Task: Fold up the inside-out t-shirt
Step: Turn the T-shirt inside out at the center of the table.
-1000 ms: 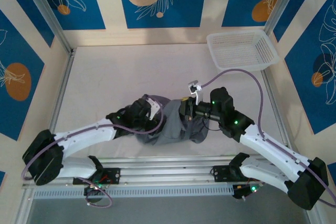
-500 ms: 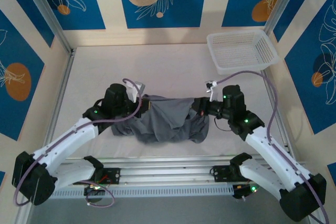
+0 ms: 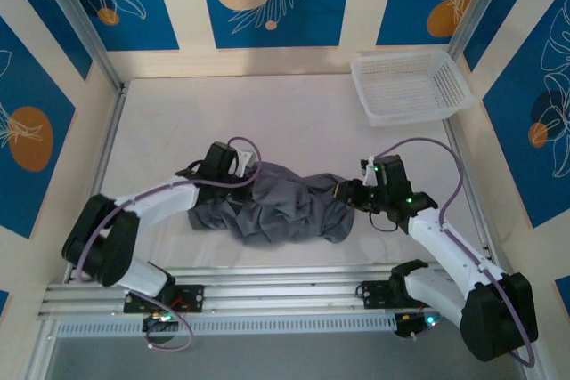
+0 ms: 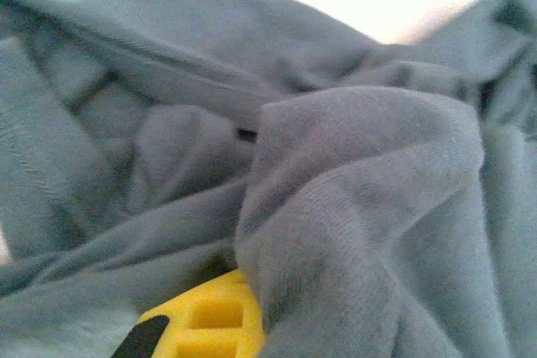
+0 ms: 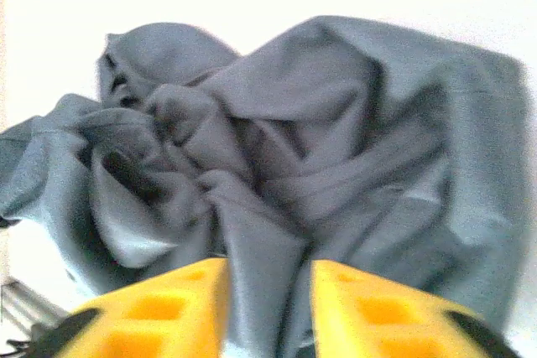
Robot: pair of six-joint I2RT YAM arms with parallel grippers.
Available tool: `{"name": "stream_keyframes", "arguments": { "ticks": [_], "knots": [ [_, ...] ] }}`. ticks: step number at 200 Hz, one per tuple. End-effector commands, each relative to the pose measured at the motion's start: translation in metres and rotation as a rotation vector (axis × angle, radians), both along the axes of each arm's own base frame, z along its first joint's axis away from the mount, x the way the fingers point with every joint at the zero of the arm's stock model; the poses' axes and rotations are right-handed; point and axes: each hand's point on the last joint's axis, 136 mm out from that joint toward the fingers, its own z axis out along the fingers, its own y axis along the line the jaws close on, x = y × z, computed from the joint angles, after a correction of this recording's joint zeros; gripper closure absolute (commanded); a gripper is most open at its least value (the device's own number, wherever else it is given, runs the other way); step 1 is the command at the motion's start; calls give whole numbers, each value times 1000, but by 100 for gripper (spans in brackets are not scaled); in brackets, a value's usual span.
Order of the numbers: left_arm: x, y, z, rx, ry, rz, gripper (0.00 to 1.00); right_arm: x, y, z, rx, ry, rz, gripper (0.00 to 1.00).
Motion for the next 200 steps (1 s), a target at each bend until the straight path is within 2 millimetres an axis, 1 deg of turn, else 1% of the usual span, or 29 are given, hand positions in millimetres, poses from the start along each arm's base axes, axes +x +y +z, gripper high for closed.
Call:
{"name": "stream_keyframes", "arguments": {
  "ticks": [1, 6, 12, 15, 16, 19, 20, 23, 24, 31, 33, 34, 39, 40, 41, 49, 55, 56, 71, 79, 84, 94, 109, 126, 140, 150, 163, 184, 200],
  "knots": [
    [20, 4, -6, -2, -1, 39, 100, -7, -16, -7, -56, 38, -73, 55],
    [22, 6, -9, -2, 4, 45, 100, -8, -17, -4, -45, 29, -86, 55],
    [24, 6, -10, -5, 11, 48, 100, -8, -16, 0, -29, 18, -94, 59],
    [24, 6, -10, -9, 13, 46, 100, -8, -13, 3, -11, 9, -92, 62],
    [25, 6, -10, -10, 13, 45, 100, -9, -11, 5, 3, -1, -86, 64],
    [25, 5, -10, -16, 14, 42, 100, -9, -8, 8, 19, -10, -77, 66],
    [25, 5, -10, -17, 14, 41, 100, -9, -4, 11, 39, -24, -65, 68],
    [25, 4, -9, -22, 14, 36, 100, -9, 0, 13, 58, -32, -53, 70],
    [25, 4, -9, -23, 15, 37, 100, -10, 4, 17, 79, -45, -36, 71],
    [25, 3, -8, -30, 14, 32, 100, -12, 18, 25, 140, -75, 10, 74],
    [25, 2, -7, -33, 14, 30, 100, -13, 26, 30, 169, -92, 39, 76],
    [24, 2, -7, -34, 14, 28, 100, -13, 26, 30, 169, -92, 39, 76],
    [24, 1, -6, -41, 14, 25, 100, -16, 39, 38, 207, -119, 90, 78],
    [24, 0, -5, -42, 14, 24, 100, -18, 44, 42, 220, -129, 113, 78],
    [24, 0, -5, -44, 15, 22, 100, -18, 44, 42, 220, -129, 113, 78],
    [23, -2, -3, -58, 14, 18, 100, -23, 65, 54, 235, -178, 202, 78],
    [23, -3, -1, -70, 13, 16, 100, -26, 75, 59, 222, -201, 245, 77],
    [23, -4, -1, -72, 12, 15, 100, -27, 79, 60, 213, -205, 263, 77],
    [21, -6, 3, -95, 8, 12, 100, -27, 103, 63, 141, -225, 363, 71],
    [20, -7, 4, -98, 10, 11, 100, -23, 110, 54, 82, -199, 395, 67],
    [20, -7, 4, -100, 9, 12, 100, -16, 112, 49, 32, -177, 389, 64],
    [18, -6, 5, -100, 7, 13, 100, -1, 107, 32, -85, -113, 344, 59],
    [16, -4, 7, -99, 6, 17, 100, 23, 97, 15, -232, -49, 261, 53],
    [14, 0, 11, -89, -8, 28, 100, 38, 96, 1, -308, -15, 231, 49],
    [13, 5, 13, -72, -18, 39, 100, 41, 104, -9, -304, 15, 242, 49],
    [13, 7, 14, -66, -26, 45, 100, 41, 112, -13, -277, 41, 264, 50],
    [13, 7, 15, -67, -29, 45, 100, 40, 118, -17, -269, 70, 279, 50],
    [13, 6, 16, -73, -32, 44, 100, 41, 119, -21, -297, 97, 278, 49],
    [14, 6, 16, -74, -31, 42, 100, 40, 122, -22, -293, 112, 287, 44]
  ]
}}
